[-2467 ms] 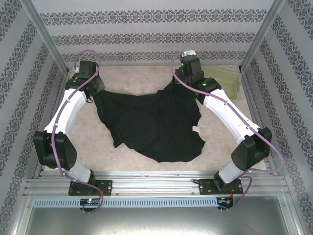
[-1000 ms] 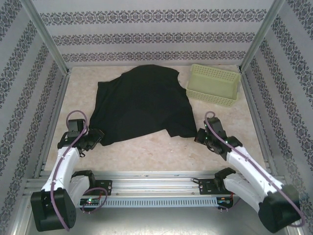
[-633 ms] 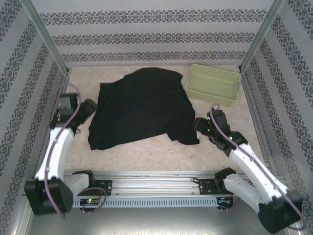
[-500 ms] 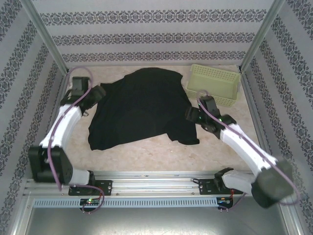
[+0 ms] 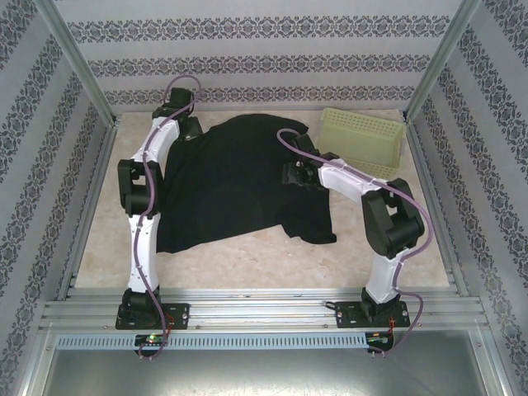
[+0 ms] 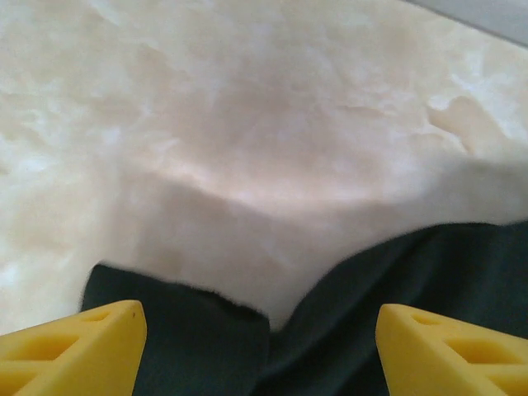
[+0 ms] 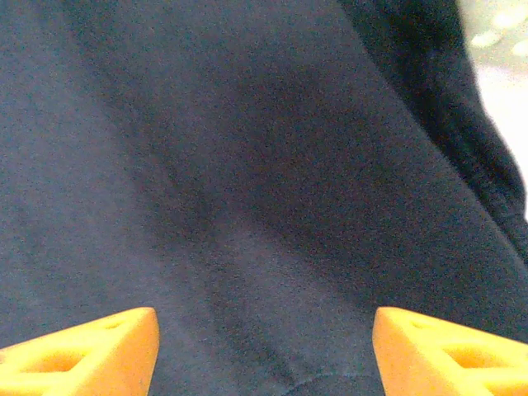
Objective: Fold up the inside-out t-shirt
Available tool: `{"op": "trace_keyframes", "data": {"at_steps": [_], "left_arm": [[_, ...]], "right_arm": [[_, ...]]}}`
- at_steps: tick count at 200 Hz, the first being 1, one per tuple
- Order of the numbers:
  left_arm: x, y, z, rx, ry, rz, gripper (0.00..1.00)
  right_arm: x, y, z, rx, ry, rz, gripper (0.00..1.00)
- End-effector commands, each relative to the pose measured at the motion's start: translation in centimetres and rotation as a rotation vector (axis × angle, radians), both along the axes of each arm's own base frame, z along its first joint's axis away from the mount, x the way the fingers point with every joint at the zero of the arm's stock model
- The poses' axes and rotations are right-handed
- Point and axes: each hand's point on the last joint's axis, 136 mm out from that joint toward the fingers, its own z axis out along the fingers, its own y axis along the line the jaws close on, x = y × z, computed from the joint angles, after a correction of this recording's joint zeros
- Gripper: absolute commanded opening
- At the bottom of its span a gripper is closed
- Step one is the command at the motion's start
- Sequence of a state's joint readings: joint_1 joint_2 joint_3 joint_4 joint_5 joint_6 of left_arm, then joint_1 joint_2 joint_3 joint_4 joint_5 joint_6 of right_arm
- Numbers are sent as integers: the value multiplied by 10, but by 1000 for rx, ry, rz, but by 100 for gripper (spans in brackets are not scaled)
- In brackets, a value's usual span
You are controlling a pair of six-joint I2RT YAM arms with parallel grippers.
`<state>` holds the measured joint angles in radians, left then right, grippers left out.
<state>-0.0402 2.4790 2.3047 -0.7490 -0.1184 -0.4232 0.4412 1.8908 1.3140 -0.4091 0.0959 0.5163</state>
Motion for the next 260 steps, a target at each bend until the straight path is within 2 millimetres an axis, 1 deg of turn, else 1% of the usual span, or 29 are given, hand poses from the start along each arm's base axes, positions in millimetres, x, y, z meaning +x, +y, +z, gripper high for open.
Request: {"op": "trace_keyframes", "data": {"at_steps": [1,10,20,37,53,67,72,103,121,134,145,156,168,170,172,178,179,180,182,184,185,198,206,217,228,244,247,256,260], "left_arm": [[-8,13,-15,66,108,-23,66],[-6,16,-21,53,118,-15,58],[-8,18,-27,24,132,-2,46],[-13,20,-28,-13,143,12,25],[-18,13,-21,-49,129,-3,11],[-23,9,-8,-74,95,-9,0],[-26,8,-5,-80,84,-7,0],[-46,0,38,-142,-45,-10,0],[-63,-7,68,-188,-129,-18,0],[-82,-11,85,-226,-183,-15,0],[-97,-19,101,-274,-242,-24,0],[-118,-27,113,-303,-281,-24,0],[-142,-38,122,-325,-312,-32,0],[-149,-40,117,-328,-303,-30,0],[-151,-43,123,-331,-319,-33,0],[-164,-48,124,-338,-330,-31,0],[-167,-49,120,-338,-324,-29,0],[-168,-50,125,-340,-337,-30,0],[-174,-52,120,-341,-328,-30,0],[-177,-54,125,-342,-344,-31,0],[-180,-53,121,-341,-335,-28,0],[-207,-58,119,-335,-346,-16,0],[-221,-60,115,-338,-348,-15,0],[-239,-60,106,-337,-333,-24,0],[-256,-58,96,-327,-306,-27,0],[-274,-62,80,-341,-282,-61,0],[-276,-62,78,-344,-276,-63,0],[-285,-64,67,-354,-255,-68,0],[-287,-65,64,-360,-248,-72,0]], "right_arm": [[-2,0,-8,-17,37,-1,70],[-7,-3,-14,-28,61,-6,70],[-14,-5,-20,-36,85,-14,70],[-30,-9,-30,-49,119,-28,70],[-52,-11,-41,-50,167,-29,71],[-71,-9,-47,-49,193,-23,71],[-79,-8,-49,-49,202,-19,71],[-128,1,-58,-50,251,11,71],[-158,10,-59,-45,261,38,71],[-180,19,-58,-44,276,68,71],[-192,26,-51,-50,265,95,69],[-196,30,-35,-56,217,122,70],[-187,30,-8,-43,136,133,71],[-184,29,-3,-43,119,132,72],[-181,29,2,-42,103,135,72],[-168,26,19,-42,42,123,72],[-166,25,22,-41,32,122,73],[-164,24,24,-42,24,120,73],[-159,23,29,-41,3,114,73],[-155,23,34,-38,-14,110,73],[-152,21,36,-37,-23,107,73],[-117,14,63,-13,-107,74,74],[-95,10,73,-1,-138,50,75],[-65,8,81,11,-157,28,75],[-37,7,84,1,-154,14,75],[2,13,81,-28,-142,20,75],[8,13,76,-39,-133,18,75],[29,16,75,-51,-122,15,74],[37,17,70,-59,-111,13,74]]}}
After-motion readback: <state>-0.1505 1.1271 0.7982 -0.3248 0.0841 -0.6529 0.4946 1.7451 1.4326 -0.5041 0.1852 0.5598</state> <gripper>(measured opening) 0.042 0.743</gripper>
